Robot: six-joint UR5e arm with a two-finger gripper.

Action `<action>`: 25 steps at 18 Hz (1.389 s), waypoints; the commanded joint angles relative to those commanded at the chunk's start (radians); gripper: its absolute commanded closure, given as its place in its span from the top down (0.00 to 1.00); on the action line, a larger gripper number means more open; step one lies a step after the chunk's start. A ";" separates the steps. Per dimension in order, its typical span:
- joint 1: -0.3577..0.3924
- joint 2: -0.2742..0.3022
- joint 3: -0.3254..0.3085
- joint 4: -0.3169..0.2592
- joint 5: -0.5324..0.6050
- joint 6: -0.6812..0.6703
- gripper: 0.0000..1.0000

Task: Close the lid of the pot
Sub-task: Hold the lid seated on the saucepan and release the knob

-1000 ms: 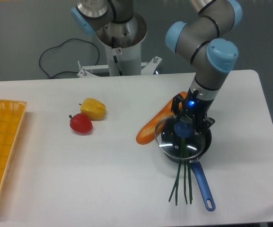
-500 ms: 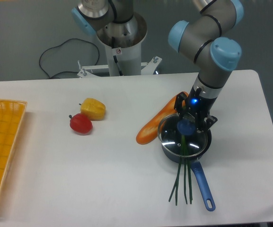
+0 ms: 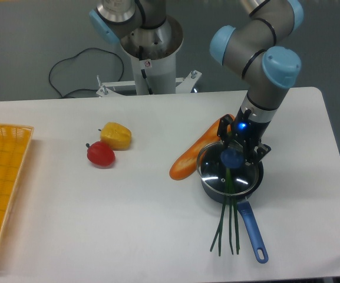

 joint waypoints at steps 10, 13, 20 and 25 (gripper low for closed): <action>-0.002 -0.005 0.005 0.002 0.032 0.020 0.66; -0.002 -0.005 0.005 0.002 0.032 0.020 0.66; -0.003 -0.005 0.002 0.005 0.031 0.018 0.66; -0.003 -0.009 0.006 0.008 0.031 0.018 0.72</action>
